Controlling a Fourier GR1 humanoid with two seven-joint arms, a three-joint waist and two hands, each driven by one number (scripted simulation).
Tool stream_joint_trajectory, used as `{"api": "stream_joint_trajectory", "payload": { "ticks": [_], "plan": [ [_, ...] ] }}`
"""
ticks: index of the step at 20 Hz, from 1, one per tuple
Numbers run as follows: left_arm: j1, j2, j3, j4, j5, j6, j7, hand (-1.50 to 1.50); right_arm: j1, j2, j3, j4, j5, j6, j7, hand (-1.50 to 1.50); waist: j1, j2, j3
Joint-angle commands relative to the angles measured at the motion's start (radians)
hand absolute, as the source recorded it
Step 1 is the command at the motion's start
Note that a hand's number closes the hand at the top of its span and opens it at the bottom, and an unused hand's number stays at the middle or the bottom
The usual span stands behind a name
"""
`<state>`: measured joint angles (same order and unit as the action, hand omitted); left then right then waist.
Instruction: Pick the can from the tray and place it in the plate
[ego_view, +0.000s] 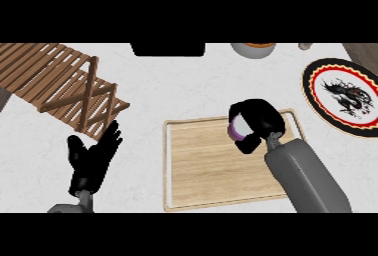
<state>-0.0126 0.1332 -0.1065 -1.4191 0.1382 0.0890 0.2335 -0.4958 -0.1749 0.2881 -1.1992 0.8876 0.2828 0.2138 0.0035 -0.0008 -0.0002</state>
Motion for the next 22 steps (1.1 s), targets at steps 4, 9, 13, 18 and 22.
{"api": "stream_joint_trajectory", "payload": {
  "ticks": [4,9,13,18,22],
  "plan": [
    [0.075,0.017,-0.001,-0.067,0.003,-0.028,0.003,0.00,0.030,0.028,-0.059,-0.053,0.034,-0.200,-0.048,1.50,0.002,-0.001,0.001],
    [0.041,0.003,0.027,0.002,0.003,-0.016,-0.028,0.00,0.348,0.085,0.017,-0.283,0.124,-0.391,0.060,1.50,-0.024,-0.006,0.000],
    [0.013,0.008,0.041,0.022,0.014,-0.030,-0.032,0.00,0.414,0.102,0.026,-0.447,0.184,-0.560,0.044,1.50,-0.028,-0.005,0.000],
    [0.030,0.006,0.030,-0.004,0.005,-0.032,-0.014,0.00,0.460,0.125,-0.058,-0.555,0.149,-0.628,0.083,1.50,-0.011,-0.001,0.000],
    [0.012,-0.020,0.019,0.022,-0.009,-0.019,-0.029,0.00,0.501,0.115,-0.166,-0.676,0.020,-0.630,0.093,1.50,-0.017,-0.001,0.000]
  ]
}}
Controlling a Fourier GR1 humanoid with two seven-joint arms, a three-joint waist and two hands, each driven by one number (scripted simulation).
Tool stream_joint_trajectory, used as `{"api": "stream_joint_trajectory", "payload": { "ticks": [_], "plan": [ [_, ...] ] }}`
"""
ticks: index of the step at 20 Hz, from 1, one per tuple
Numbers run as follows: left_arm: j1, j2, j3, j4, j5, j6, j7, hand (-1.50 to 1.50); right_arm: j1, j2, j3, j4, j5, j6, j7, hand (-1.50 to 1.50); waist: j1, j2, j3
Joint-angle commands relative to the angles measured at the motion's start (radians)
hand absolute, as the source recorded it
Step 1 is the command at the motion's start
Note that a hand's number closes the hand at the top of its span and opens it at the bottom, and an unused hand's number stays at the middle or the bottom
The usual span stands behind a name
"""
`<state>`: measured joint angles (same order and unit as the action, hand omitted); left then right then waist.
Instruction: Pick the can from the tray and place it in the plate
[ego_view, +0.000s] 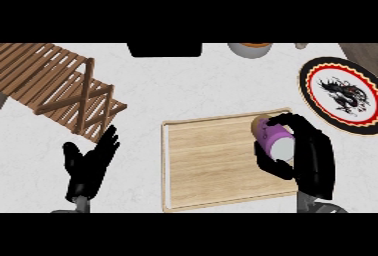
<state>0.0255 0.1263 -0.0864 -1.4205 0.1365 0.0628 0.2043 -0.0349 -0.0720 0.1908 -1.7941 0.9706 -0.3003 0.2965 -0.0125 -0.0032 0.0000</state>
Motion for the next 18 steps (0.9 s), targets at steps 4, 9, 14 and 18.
{"api": "stream_joint_trajectory", "payload": {
  "ticks": [4,9,14,18],
  "plan": [
    [0.001,-0.001,-0.003,-0.028,-0.002,-0.005,0.037,0.00,0.005,-0.039,-0.236,-0.001,-0.258,-0.073,-0.085,1.50,0.010,0.003,0.001],
    [-0.008,0.018,0.019,-0.041,0.007,-0.020,0.048,0.00,-0.071,-0.118,-0.431,0.204,-0.454,-0.136,-0.290,1.50,0.017,0.005,0.002],
    [0.035,-0.002,-0.008,-0.020,-0.017,-0.034,-0.026,0.00,-0.268,-0.180,-0.546,0.585,-0.469,-0.238,-0.455,1.50,0.035,0.010,0.002],
    [-0.025,-0.011,-0.015,-0.024,-0.033,-0.007,0.038,0.00,-0.379,-0.323,-0.674,0.799,-0.574,-0.204,-0.573,1.50,0.035,0.012,0.003]
  ]
}}
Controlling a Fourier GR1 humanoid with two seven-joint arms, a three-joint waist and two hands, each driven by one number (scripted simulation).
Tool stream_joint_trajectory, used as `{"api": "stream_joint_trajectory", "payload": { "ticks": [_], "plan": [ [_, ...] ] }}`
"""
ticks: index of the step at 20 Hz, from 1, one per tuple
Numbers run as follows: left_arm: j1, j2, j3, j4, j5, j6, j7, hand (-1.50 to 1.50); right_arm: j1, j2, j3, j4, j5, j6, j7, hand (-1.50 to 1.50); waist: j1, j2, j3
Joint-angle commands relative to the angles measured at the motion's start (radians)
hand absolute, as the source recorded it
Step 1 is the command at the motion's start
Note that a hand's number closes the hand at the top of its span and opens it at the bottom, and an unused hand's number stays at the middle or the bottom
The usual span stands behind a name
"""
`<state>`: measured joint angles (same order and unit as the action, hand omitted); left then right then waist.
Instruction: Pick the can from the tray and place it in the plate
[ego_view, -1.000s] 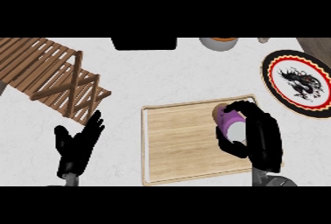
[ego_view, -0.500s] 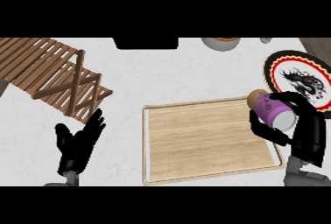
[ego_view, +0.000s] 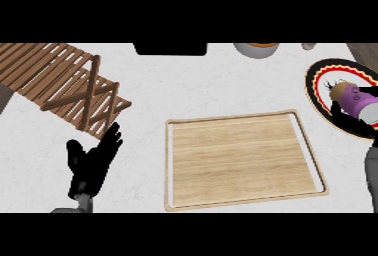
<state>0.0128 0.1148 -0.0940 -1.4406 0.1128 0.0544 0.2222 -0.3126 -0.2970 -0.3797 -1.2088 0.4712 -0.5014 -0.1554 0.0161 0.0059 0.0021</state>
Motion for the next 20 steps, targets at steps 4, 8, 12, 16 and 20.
{"api": "stream_joint_trajectory", "payload": {
  "ticks": [4,8,12,16,20],
  "plan": [
    [0.021,-0.001,-0.015,-0.044,-0.006,-0.005,0.030,0.00,-0.226,-0.196,-0.161,0.476,-0.105,0.000,-0.266,1.50,0.021,0.005,0.001],
    [-0.016,0.014,0.003,-0.022,0.015,-0.039,0.021,0.00,-0.313,-0.264,-0.219,0.670,-0.139,0.002,-0.374,1.50,0.036,0.014,0.003],
    [-0.040,-0.016,-0.011,0.012,0.004,-0.029,0.008,0.00,-0.364,-0.308,-0.241,0.794,-0.138,-0.009,-0.448,1.50,0.045,0.022,0.004],
    [-0.038,-0.029,-0.031,-0.021,-0.012,-0.010,0.024,0.00,-0.341,-0.394,-0.145,0.927,-0.014,0.053,-0.256,-1.50,0.069,0.031,0.004],
    [-0.015,-0.021,-0.031,-0.011,-0.010,-0.031,-0.011,0.00,-0.367,-0.418,-0.114,0.997,0.008,0.181,-0.243,-1.50,0.081,0.034,0.007]
  ]
}}
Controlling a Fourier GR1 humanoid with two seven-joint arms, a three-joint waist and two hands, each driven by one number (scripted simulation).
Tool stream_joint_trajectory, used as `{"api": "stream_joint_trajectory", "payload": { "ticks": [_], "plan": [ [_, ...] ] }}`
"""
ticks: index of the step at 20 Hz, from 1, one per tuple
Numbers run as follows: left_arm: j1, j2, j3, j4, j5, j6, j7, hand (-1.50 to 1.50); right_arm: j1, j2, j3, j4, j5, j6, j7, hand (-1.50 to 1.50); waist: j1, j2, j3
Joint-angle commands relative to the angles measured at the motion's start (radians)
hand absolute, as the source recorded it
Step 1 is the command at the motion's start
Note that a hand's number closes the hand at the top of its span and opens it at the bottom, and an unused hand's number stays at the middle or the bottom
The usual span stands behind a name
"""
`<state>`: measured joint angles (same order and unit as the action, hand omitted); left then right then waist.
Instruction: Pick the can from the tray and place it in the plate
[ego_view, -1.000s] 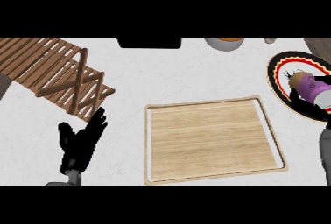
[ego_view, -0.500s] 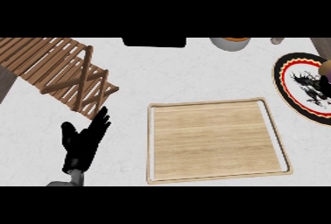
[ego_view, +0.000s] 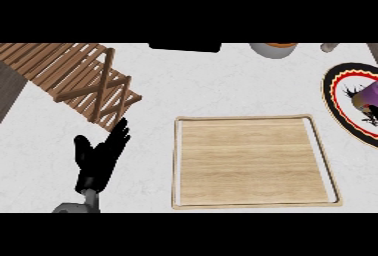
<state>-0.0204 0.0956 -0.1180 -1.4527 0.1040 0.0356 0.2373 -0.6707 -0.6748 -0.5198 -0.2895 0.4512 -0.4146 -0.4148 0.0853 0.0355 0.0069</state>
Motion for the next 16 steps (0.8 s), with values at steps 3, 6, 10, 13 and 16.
{"api": "stream_joint_trajectory", "payload": {
  "ticks": [3,6,10,13,16],
  "plan": [
    [-0.016,-0.001,0.010,0.028,-0.001,-0.004,-0.022,0.00,-0.038,0.003,0.006,0.083,0.003,0.109,-0.046,-1.50,0.002,0.006,0.003],
    [-0.015,0.002,0.005,0.034,0.000,-0.015,-0.026,0.00,-0.048,0.016,-0.050,0.071,-0.060,0.158,-0.132,-1.50,-0.003,0.007,0.005],
    [-0.025,-0.015,0.008,0.020,-0.002,0.018,0.018,0.00,-0.070,0.006,-0.150,0.057,-0.164,0.207,-0.212,-1.50,-0.021,-0.002,0.005],
    [0.016,-0.008,-0.001,0.013,-0.008,0.005,-0.015,0.00,-0.045,-0.044,-0.206,0.075,-0.216,0.269,-0.242,-1.50,-0.022,-0.004,0.004],
    [0.019,-0.023,-0.010,0.035,-0.021,0.009,-0.048,0.00,-0.066,-0.076,-0.233,0.104,-0.241,0.298,-0.195,-1.50,-0.019,-0.003,0.002]
  ]
}}
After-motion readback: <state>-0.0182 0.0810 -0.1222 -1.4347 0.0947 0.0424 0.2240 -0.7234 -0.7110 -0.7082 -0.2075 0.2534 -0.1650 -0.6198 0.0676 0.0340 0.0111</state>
